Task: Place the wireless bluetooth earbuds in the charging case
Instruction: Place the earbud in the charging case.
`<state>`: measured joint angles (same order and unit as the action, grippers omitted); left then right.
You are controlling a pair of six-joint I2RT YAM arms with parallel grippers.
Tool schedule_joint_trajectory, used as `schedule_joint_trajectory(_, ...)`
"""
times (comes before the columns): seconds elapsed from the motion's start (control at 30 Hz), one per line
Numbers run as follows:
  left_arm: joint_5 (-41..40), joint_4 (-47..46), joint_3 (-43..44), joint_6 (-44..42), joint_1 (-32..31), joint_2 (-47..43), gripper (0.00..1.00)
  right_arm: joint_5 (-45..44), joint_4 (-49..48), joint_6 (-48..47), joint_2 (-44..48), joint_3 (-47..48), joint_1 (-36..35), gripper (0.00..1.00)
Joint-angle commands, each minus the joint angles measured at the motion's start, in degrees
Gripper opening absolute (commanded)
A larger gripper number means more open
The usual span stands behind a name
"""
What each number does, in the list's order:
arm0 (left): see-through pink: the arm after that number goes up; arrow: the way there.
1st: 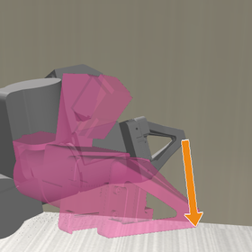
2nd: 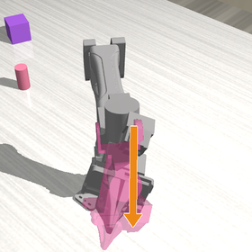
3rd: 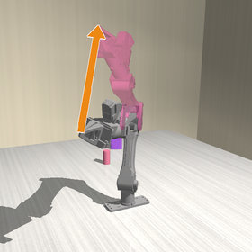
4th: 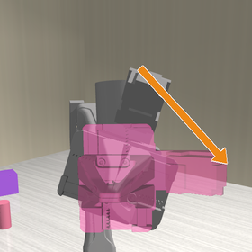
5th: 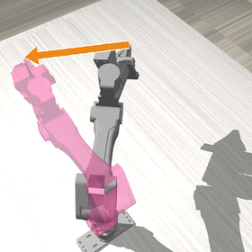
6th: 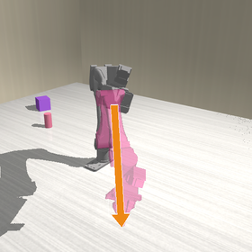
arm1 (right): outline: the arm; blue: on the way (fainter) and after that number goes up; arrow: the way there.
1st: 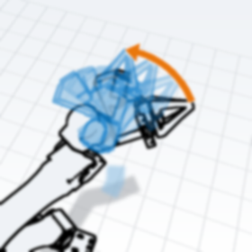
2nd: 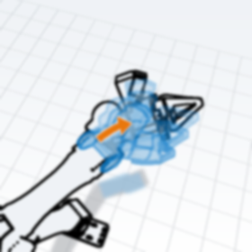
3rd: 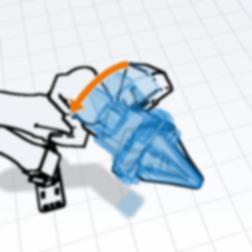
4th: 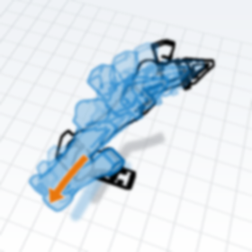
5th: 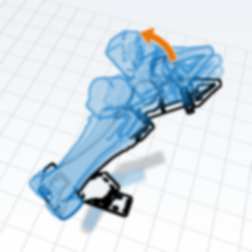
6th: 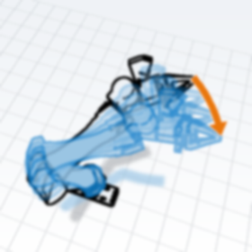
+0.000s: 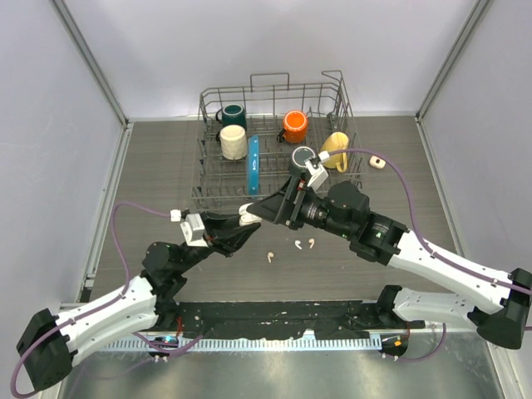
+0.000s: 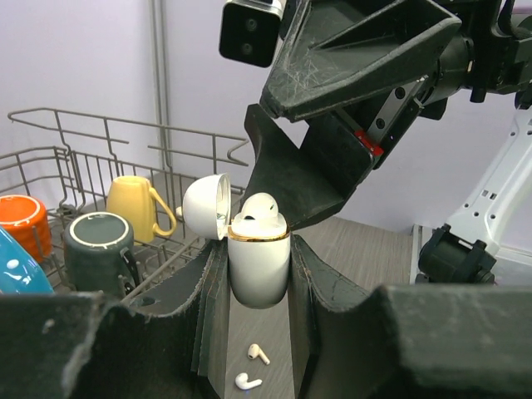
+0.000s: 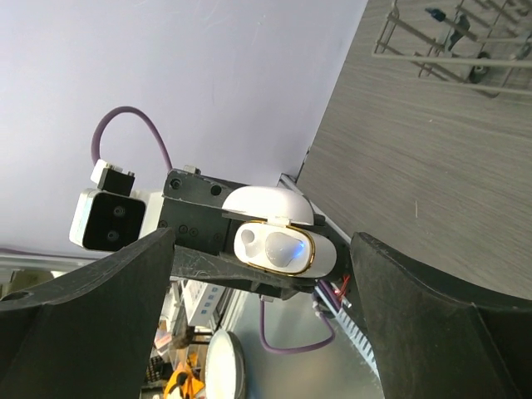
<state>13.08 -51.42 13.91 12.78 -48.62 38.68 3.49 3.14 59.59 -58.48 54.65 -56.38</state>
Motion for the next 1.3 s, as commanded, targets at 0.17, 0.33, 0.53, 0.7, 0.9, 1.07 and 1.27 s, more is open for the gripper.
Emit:
schedule_joint_trajectory(0.17,0.1,-3.6,2.4,-1.4,0.4,1.2,0.0,4.9,-7.4,4.0,-1.6,-2.1,0.3,0.92)
schedule_joint_trajectory(0.33,0.3,-4.0,2.8,-1.4,0.3,2.1,0.0,6.4,-9.2,5.6,-2.4,-3.3,0.3,0.91)
schedule_joint_trajectory(0.53,0.7,-4.4,3.2,-1.3,0.3,2.6,0.0,8.7,-13.0,7.9,-3.8,-5.0,0.5,0.72)
schedule_joint_trajectory(0.7,0.7,-4.5,3.1,-1.1,0.3,2.8,0.0,9.3,-14.1,8.3,-4.1,-5.7,0.5,0.58)
schedule_joint_trajectory(0.9,0.8,-4.6,3.1,-1.1,0.4,3.0,0.0,9.3,-14.5,8.0,-4.0,-5.9,0.5,0.45)
schedule_joint_trajectory(1.07,0.9,-4.6,3.1,-0.6,0.4,3.4,0.0,9.4,-14.0,6.4,-4.3,-5.3,0.5,0.33)
schedule_joint_trajectory(1.27,1.1,-4.7,3.1,0.1,0.3,3.9,0.0,8.6,-9.5,1.8,-4.7,-3.5,0.5,0.22)
